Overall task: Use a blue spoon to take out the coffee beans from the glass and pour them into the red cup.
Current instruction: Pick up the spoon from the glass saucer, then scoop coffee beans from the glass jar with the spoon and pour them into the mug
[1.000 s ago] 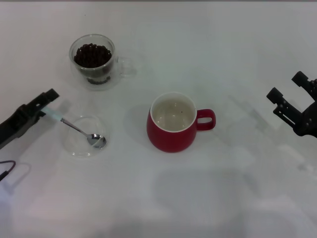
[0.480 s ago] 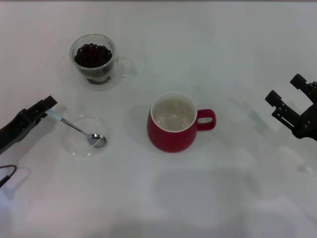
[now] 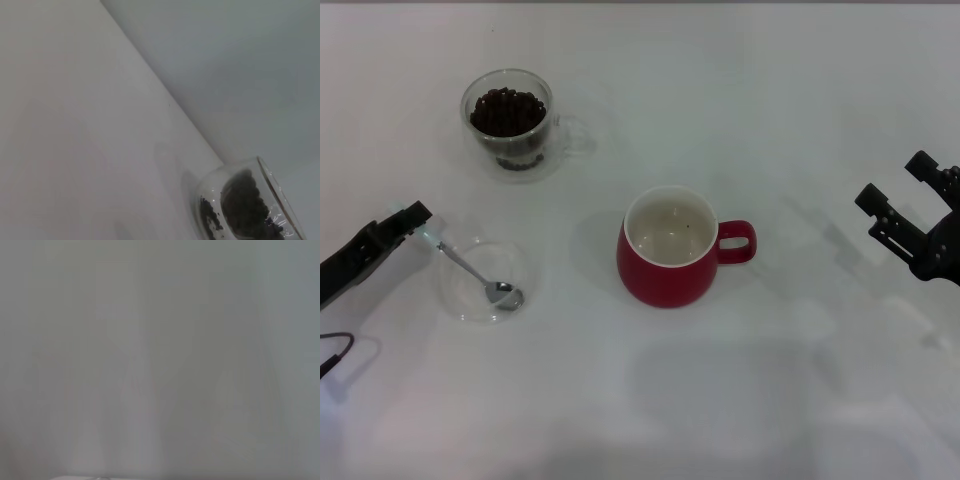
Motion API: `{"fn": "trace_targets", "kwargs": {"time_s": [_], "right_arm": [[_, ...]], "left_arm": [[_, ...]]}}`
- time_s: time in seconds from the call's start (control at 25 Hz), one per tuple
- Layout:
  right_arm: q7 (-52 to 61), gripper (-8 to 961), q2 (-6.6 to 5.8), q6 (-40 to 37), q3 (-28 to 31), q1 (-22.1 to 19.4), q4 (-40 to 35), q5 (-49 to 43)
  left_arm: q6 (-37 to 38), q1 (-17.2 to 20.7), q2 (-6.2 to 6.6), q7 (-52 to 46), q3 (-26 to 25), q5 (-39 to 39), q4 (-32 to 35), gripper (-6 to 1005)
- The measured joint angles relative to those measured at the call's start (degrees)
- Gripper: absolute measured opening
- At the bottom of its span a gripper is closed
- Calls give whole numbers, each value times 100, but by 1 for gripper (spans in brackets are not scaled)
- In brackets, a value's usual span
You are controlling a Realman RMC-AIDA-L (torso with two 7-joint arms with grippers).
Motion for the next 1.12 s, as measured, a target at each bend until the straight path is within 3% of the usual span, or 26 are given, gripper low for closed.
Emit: {"fn": "trace_targets", "kwargs": {"time_s": [0.04, 0.4, 0.8, 1.12], "right_arm": [[0, 844, 0, 0, 0, 0, 0, 0], [8, 845, 0, 8, 0, 0, 0, 1], [9, 845, 0, 9, 6, 0, 0, 1], [5, 846, 0, -2, 9, 8, -4, 1]], "left_arm": [[7, 11, 0, 23, 0, -13, 6, 216], [510, 155, 1, 301, 0, -414, -23, 132], [913, 189, 19, 518, 1, -766, -32, 131], [1620, -133, 237, 682, -3, -1508, -52, 132]]}}
